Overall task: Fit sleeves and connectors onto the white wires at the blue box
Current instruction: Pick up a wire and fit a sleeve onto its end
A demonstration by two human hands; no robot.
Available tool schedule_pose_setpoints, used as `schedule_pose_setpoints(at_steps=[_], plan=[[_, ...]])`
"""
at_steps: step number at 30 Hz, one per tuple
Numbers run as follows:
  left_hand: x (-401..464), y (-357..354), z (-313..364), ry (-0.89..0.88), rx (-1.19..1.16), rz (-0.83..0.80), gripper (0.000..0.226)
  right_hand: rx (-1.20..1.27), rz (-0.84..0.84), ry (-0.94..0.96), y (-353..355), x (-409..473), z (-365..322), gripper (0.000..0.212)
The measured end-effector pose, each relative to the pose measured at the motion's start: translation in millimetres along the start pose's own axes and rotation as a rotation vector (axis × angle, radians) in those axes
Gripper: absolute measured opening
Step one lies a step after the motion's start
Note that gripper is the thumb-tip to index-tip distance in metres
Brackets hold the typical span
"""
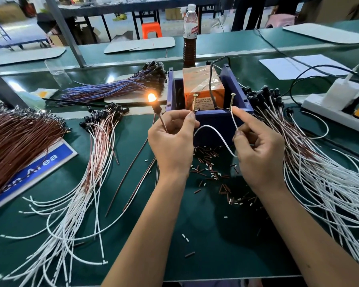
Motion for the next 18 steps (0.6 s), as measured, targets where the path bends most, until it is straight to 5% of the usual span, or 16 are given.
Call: schedule_pose_setpoints(at_steps=[10,18], plan=[[-8.4,-2.8,22.5,0.029,-0.092,0.063,0.029,0.009,0.076,-0.029,40.7,3.9,-21.2,0.043],[-3.7,-95.0,72.8,0.195,-0.295,-0.379,0.055,-0.459,0.301,-0.113,167.2,49.4,-47.4,0.031]])
Point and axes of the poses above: each hand's wrist, its own x-axis towards the middle knuckle, its own y-axis out of the back of the hand, z = x × y, the point moved 3 cm from there along x, towards the middle knuckle, and after that the axes turned 11 degrees about -y, right-handed, at the moved point
